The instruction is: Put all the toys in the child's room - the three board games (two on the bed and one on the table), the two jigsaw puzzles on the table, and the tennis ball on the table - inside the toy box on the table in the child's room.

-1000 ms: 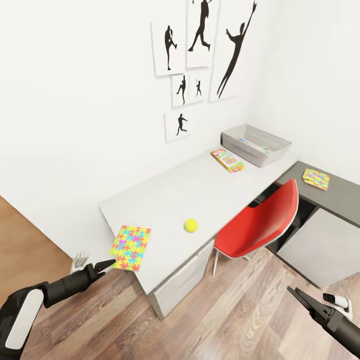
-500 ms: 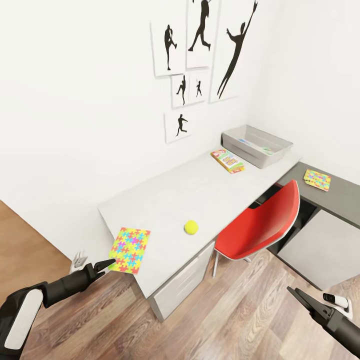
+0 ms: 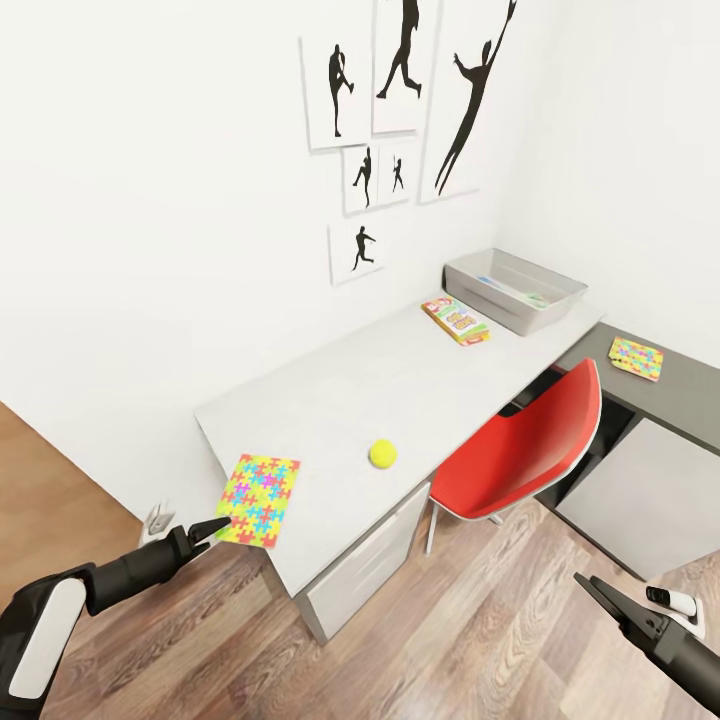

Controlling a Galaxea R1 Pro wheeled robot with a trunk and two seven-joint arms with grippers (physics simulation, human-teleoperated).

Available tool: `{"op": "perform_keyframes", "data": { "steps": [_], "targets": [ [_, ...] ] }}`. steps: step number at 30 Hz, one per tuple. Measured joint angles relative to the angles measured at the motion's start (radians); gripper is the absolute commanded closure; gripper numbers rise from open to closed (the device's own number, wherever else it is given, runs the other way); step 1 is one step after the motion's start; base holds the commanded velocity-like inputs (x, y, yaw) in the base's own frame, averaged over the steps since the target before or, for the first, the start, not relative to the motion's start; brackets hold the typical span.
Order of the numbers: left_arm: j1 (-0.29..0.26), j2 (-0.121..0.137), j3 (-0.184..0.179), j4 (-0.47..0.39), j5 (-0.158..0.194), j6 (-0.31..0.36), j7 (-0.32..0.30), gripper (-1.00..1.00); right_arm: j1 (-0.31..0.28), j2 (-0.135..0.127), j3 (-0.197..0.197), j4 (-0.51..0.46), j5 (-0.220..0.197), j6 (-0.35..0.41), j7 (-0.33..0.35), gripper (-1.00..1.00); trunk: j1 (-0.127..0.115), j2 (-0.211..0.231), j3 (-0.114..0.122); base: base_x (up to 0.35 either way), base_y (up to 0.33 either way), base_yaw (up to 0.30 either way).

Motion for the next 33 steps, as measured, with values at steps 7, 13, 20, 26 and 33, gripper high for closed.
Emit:
{"op": "perform_keyframes", "data": {
  "steps": [7, 13, 20, 26, 33],
  "targets": [
    [0.000, 0.001, 0.001, 0.000, 0.000, 0.000, 0.000, -1.00, 0.000, 0.000, 0.000, 0.000, 0.000, 0.000, 0.000, -1.00, 0.019, -0.035, -0.016, 0.000, 0.000, 0.000],
    [0.000, 0.001, 0.001, 0.001, 0.001, 0.000, 0.000, -1.00, 0.000, 0.000, 0.000, 0.000, 0.000, 0.000, -0.001, -1.00, 0.038, -0.070, -0.031, 0.000, 0.000, 0.000],
    [0.001, 0.002, 0.001, 0.000, 0.002, 0.000, -0.002, -1.00, 0.000, 0.000, 0.000, 0.000, 0.000, -0.001, -0.001, -1.00, 0.042, -0.077, -0.034, 0.000, 0.000, 0.000],
    [0.001, 0.002, 0.002, 0.000, 0.002, 0.000, -0.003, -1.00, 0.000, 0.000, 0.001, 0.000, 0.000, -0.001, -0.002, -1.00, 0.065, -0.119, -0.053, 0.000, 0.000, 0.000],
    [0.001, 0.002, 0.002, 0.000, 0.002, 0.000, -0.003, -1.00, 0.000, 0.000, 0.001, 0.000, 0.000, -0.001, -0.002, -1.00, 0.092, -0.168, -0.075, 0.000, 0.000, 0.000]
  ]
}}
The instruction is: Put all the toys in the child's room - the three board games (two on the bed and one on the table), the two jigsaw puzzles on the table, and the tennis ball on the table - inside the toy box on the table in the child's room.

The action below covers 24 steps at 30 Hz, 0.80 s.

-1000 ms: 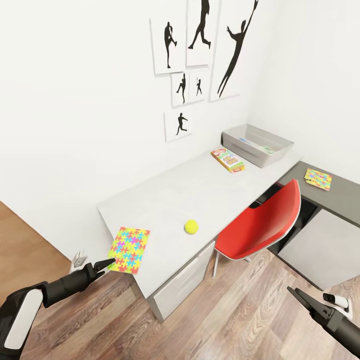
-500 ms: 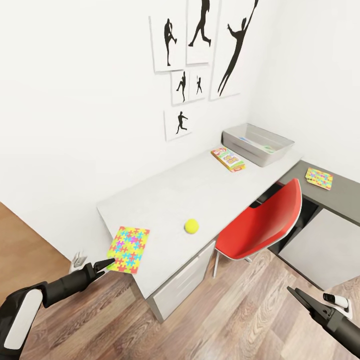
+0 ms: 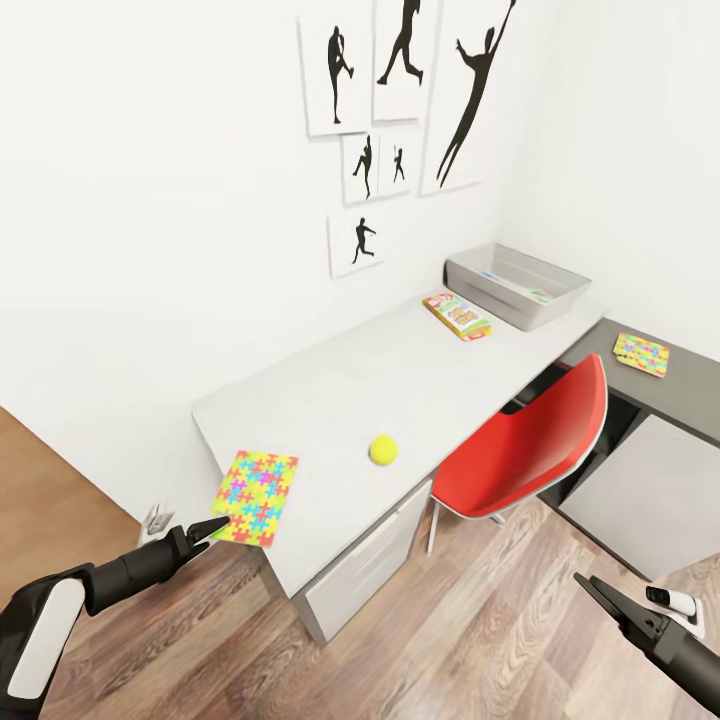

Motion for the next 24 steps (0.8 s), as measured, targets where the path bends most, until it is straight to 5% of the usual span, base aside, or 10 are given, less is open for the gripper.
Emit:
{"op": "perform_keyframes", "data": {
  "steps": [10, 24],
  "targets": [
    [0.000, 0.000, -0.001, 0.000, 0.000, 0.000, 0.000, -1.00, 0.000, 0.000, -0.001, 0.000, 0.000, 0.000, 0.000, -1.00, 0.038, -0.070, -0.031, 0.000, 0.000, 0.000],
    [-0.001, -0.001, -0.002, 0.000, 0.001, 0.000, 0.000, -1.00, 0.000, -0.001, -0.001, 0.000, 0.000, 0.000, 0.001, -1.00, 0.038, -0.070, -0.031, 0.000, 0.000, 0.000]
  ]
}}
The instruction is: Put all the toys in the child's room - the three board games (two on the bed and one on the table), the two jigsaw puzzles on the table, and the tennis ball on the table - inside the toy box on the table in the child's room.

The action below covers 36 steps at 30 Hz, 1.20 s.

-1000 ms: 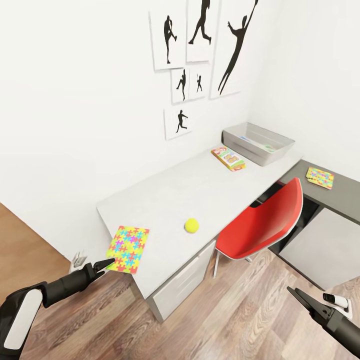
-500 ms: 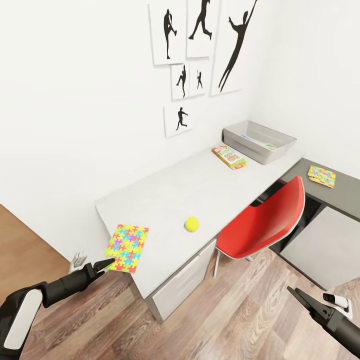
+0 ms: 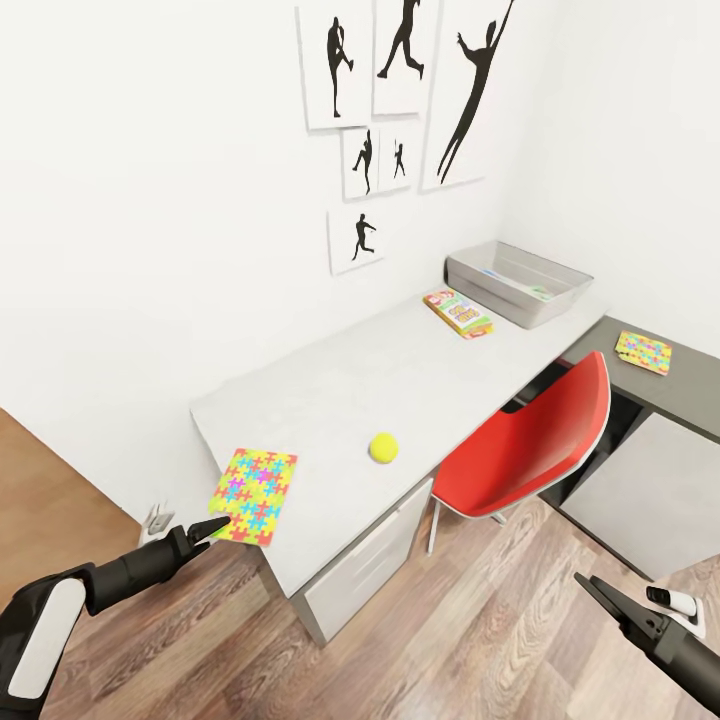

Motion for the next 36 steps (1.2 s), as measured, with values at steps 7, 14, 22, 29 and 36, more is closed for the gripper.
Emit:
{"op": "perform_keyframes", "data": {
  "steps": [7, 14, 22, 29, 36],
  "targets": [
    [0.001, 0.000, 0.000, 0.000, 0.000, 0.000, 0.000, -1.00, 0.000, 0.001, -0.008, 0.000, 0.000, 0.000, 0.000, -1.00, 0.000, 0.000, 0.000, 0.011, -0.064, 0.000],
    [0.000, 0.001, 0.000, 0.000, -0.001, 0.000, 0.000, -1.00, 0.000, 0.001, -0.011, 0.000, 0.000, 0.001, 0.000, -1.00, 0.000, 0.000, 0.000, 0.032, -0.156, 0.000],
    [0.000, 0.002, 0.001, 0.000, 0.000, 0.000, 0.000, -1.00, 0.000, 0.001, -0.012, 0.000, 0.000, 0.001, 0.000, -1.00, 0.000, 0.000, 0.000, 0.005, -0.025, 0.000],
    [0.001, 0.002, 0.001, 0.000, 0.000, 0.000, 0.000, -1.00, 0.000, 0.001, -0.012, 0.000, 0.000, 0.001, 0.000, -1.00, 0.000, 0.000, 0.000, 0.009, -0.004, 0.000],
    [0.001, 0.003, 0.002, 0.000, 0.000, 0.000, 0.000, -1.00, 0.000, 0.001, -0.012, 0.000, 0.000, 0.001, 0.000, -1.00, 0.000, 0.000, 0.000, 0.086, 0.029, 0.000]
  ]
}}
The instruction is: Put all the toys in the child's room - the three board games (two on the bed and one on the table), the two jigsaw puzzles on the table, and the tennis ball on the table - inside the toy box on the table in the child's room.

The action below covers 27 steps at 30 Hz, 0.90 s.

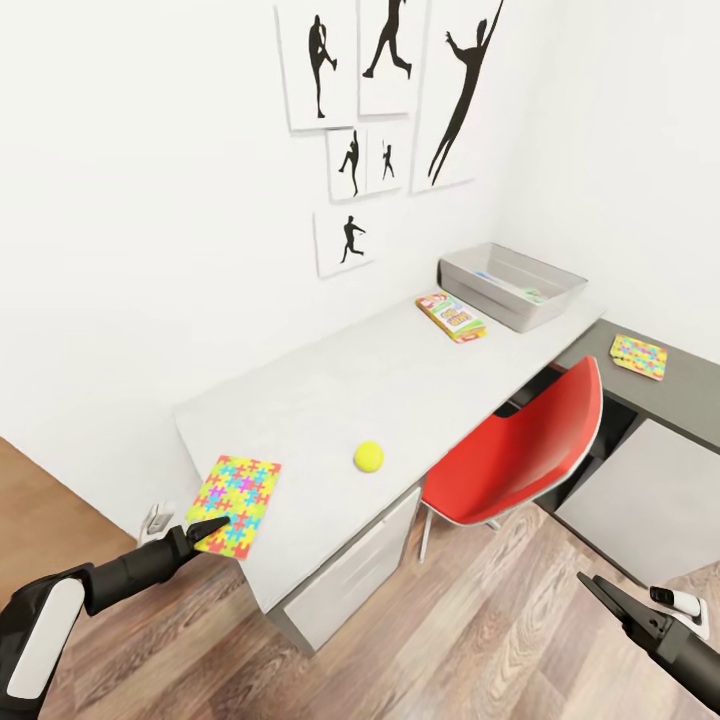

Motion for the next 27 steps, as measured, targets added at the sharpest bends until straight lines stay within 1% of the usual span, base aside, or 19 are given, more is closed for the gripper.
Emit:
{"op": "perform_keyframes", "data": {
  "steps": [3, 4, 7, 8, 9, 13, 19, 27],
  "targets": [
    [0.000, -0.001, 0.000, 0.000, -0.001, 0.000, 0.000, -1.00, 0.000, 0.000, 0.000, 0.006, 0.000, -0.001, 0.000, -1.00, 0.000, 0.000, 0.000, 0.017, 0.006, 0.000],
    [0.000, 0.000, 0.000, 0.000, 0.000, 0.000, 0.000, 1.00, 0.000, 0.000, 0.000, 0.011, 0.000, -0.001, 0.000, -1.00, 0.000, 0.000, 0.000, 0.006, 0.002, 0.000],
    [0.000, -0.001, 0.000, 0.000, 0.004, 0.001, 0.001, 1.00, 0.000, 0.000, -0.001, 0.019, 0.000, -0.001, 0.001, -1.00, 0.000, 0.000, 0.000, 0.003, 0.001, 0.000],
    [0.000, -0.001, 0.001, 0.000, 0.021, 0.006, 0.001, 1.00, 0.000, 0.000, -0.001, 0.021, 0.000, -0.001, 0.001, -1.00, 0.000, 0.000, 0.000, 0.001, 0.001, 0.000],
    [0.000, -0.001, 0.000, 0.000, 0.023, 0.007, 0.002, 1.00, 0.000, 0.000, -0.001, 0.022, 0.000, -0.001, 0.001, -1.00, 0.000, 0.000, 0.000, 0.000, 0.000, 0.000],
    [0.000, -0.001, 0.000, 0.000, 0.025, 0.009, 0.001, 1.00, 0.000, 0.000, -0.001, 0.024, 0.000, -0.001, 0.001, -1.00, 0.000, 0.000, 0.000, 0.000, 0.000, 0.000],
    [-0.001, 0.000, 0.000, 0.000, 0.014, 0.006, 0.001, 1.00, 0.000, 0.000, -0.001, 0.024, 0.000, -0.001, 0.000, -1.00, 0.000, 0.000, 0.000, 0.000, 0.000, 0.000],
    [-0.001, 0.001, 0.000, 0.000, 0.009, 0.004, 0.000, 1.00, 0.000, 0.000, -0.001, 0.024, 0.000, -0.001, 0.001, -1.00, -0.030, 0.056, 0.025, 0.000, 0.000, 0.000]
  ]
}}
